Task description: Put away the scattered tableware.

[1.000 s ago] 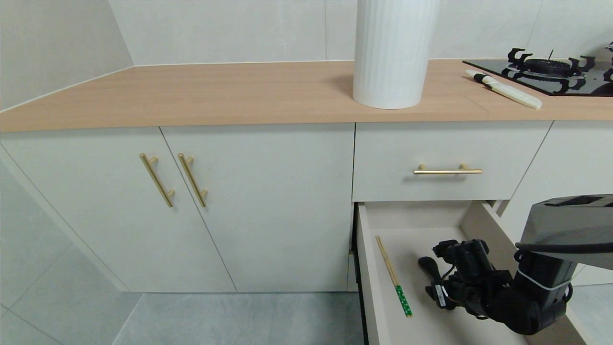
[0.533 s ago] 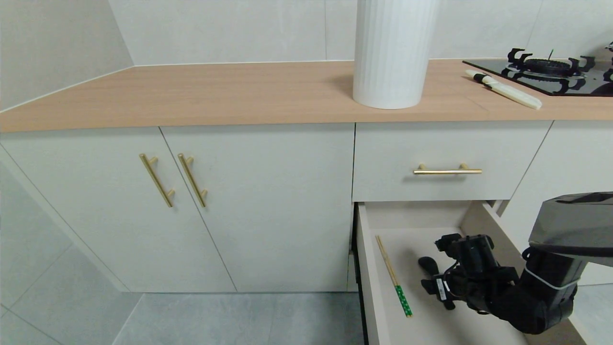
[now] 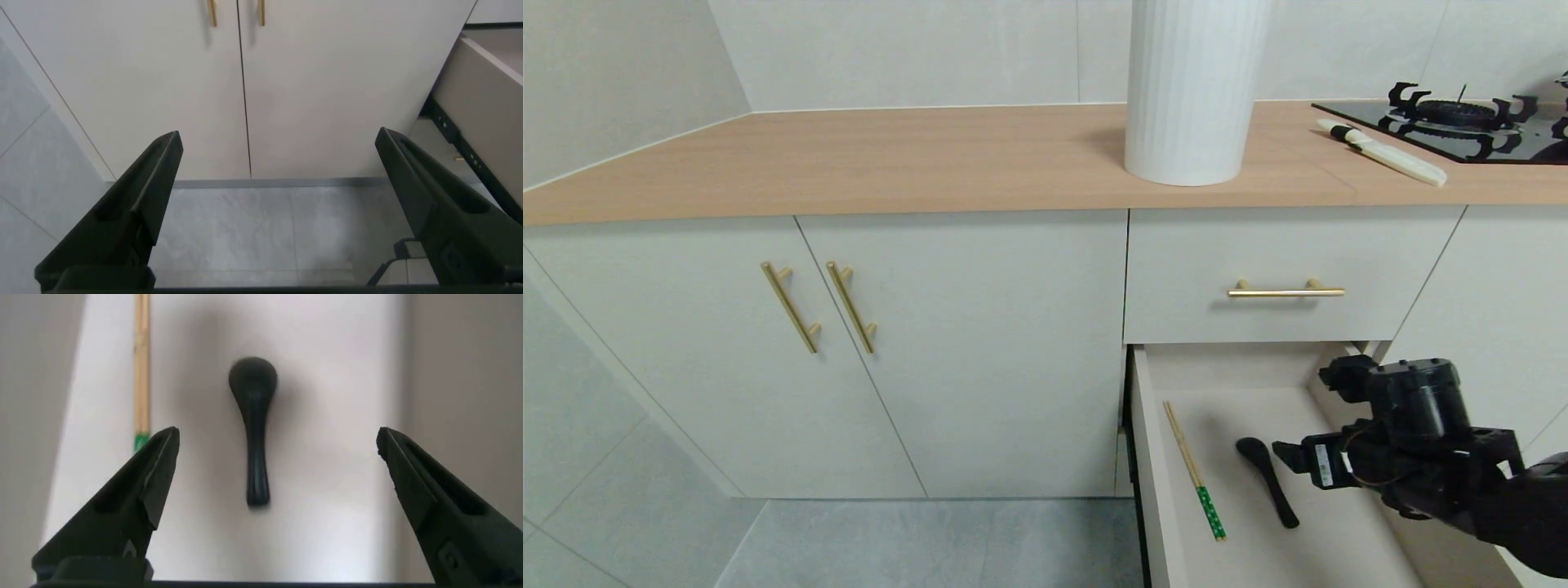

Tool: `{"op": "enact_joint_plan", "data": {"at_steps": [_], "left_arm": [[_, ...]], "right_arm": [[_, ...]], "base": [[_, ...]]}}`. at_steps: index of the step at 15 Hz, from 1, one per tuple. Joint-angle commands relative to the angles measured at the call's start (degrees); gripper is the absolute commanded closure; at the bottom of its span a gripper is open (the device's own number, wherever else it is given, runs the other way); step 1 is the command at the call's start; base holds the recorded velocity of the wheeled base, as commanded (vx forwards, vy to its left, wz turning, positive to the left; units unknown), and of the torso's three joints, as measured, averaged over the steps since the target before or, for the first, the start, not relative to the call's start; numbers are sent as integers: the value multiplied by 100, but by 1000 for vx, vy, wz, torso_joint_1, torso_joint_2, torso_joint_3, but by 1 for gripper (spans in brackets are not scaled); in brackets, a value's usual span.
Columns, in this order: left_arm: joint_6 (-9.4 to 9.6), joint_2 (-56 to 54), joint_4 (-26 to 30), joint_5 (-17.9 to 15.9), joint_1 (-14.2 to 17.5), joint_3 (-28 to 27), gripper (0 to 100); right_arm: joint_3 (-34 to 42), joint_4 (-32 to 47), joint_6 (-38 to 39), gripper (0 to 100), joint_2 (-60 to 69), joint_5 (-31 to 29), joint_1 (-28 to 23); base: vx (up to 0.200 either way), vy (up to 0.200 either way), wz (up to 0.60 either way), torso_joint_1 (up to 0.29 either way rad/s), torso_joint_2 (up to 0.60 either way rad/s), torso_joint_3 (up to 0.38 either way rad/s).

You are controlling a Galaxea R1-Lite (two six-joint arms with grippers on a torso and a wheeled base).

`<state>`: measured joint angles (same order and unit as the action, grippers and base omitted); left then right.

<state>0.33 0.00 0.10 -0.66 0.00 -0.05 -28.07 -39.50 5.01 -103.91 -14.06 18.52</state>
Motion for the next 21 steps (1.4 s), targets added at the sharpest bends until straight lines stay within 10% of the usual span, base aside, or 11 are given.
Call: {"op": "enact_joint_plan", "data": {"at_steps": [1, 21], "left_arm": [[2, 9, -1, -4, 0, -4, 0], [-7, 9, -1, 13, 0, -4, 0]], "right_arm": [[83, 1085, 26, 0, 1646, 34, 29], [294, 2913, -299, 0, 3026, 166, 565]], "base": [[0, 0, 0, 0, 0, 0], [-90, 0, 0, 1, 0, 1]]}}
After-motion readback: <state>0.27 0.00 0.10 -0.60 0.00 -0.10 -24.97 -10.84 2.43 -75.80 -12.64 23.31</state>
